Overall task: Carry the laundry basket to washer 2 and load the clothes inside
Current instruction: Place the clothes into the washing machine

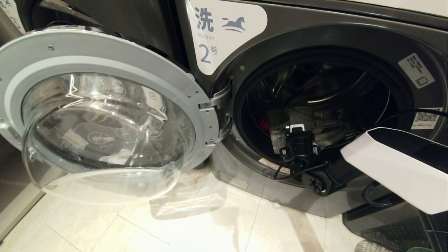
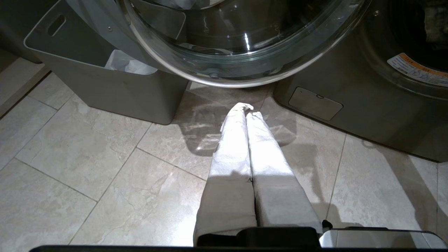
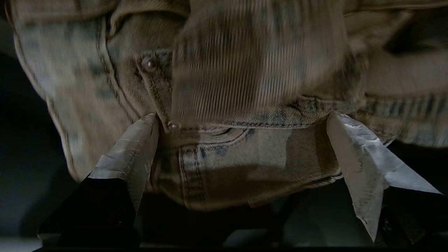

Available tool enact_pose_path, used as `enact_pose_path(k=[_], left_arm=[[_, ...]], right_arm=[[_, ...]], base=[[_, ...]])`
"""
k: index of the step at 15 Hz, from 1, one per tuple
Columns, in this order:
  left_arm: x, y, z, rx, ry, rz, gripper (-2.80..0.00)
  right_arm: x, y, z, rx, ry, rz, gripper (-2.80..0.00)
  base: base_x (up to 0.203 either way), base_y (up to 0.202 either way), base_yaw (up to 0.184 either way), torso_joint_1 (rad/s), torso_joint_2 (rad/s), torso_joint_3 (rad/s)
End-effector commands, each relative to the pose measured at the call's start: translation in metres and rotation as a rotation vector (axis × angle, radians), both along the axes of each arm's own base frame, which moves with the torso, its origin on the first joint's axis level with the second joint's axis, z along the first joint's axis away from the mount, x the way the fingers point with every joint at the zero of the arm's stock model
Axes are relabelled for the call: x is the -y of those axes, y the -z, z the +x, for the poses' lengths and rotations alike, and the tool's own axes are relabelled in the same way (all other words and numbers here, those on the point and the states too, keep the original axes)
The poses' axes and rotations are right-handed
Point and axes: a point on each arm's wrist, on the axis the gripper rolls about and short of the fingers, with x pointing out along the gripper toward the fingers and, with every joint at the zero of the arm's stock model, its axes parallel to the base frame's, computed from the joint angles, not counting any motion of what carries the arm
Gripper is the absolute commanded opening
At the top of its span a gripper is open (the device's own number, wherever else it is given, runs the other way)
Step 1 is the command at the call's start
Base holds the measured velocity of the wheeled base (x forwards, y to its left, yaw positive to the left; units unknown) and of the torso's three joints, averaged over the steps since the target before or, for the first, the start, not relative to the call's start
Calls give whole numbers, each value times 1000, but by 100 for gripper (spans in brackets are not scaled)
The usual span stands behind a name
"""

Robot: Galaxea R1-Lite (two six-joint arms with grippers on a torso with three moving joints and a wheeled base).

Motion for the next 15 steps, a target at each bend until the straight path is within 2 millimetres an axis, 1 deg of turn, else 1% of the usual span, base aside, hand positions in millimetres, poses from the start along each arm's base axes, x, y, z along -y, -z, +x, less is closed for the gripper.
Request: enact_pose_path(k=[1, 3, 4, 5, 7, 8, 9, 12, 13, 15], left_arm=[[0, 0, 0, 0, -2, -1, -280], [0, 0, 0, 0, -1, -1, -280], [0, 0, 0, 0, -2, -1, -280], [0, 0, 0, 0, -1, -1, -280], [0, 0, 0, 0, -2, -1, -280], [0, 0, 0, 0, -2, -1, -280], [0, 0, 0, 0, -1, -1, -280], [0, 0, 0, 0, -2, -1, -280], [0, 0, 0, 0, -1, -1, -280], [0, 0, 0, 0, -1, -1, -280]], right_arm=[[2, -4, 20, 61, 42, 15, 0], [11, -17, 38, 129, 111, 13, 0], [17, -20, 48, 144, 165, -15, 0], [22, -21, 56, 154, 224, -41, 0], [26, -25, 70, 205, 316, -39, 0], [27, -24, 76, 224, 342, -37, 0], [30, -27, 81, 247, 362, -38, 0], [40, -50, 81, 363, 395, -28, 0], [40, -62, 78, 415, 391, -12, 0], [32, -91, 66, 498, 355, 29, 0]], base=[[0, 0, 0, 0, 0, 0], [0, 0, 0, 0, 0, 0], [0, 0, 0, 0, 0, 0], [0, 0, 0, 0, 0, 0], [0, 0, 0, 0, 0, 0], [0, 0, 0, 0, 0, 0], [0, 0, 0, 0, 0, 0], [0, 0, 0, 0, 0, 0], [0, 0, 0, 0, 0, 0], [0, 0, 0, 0, 0, 0]])
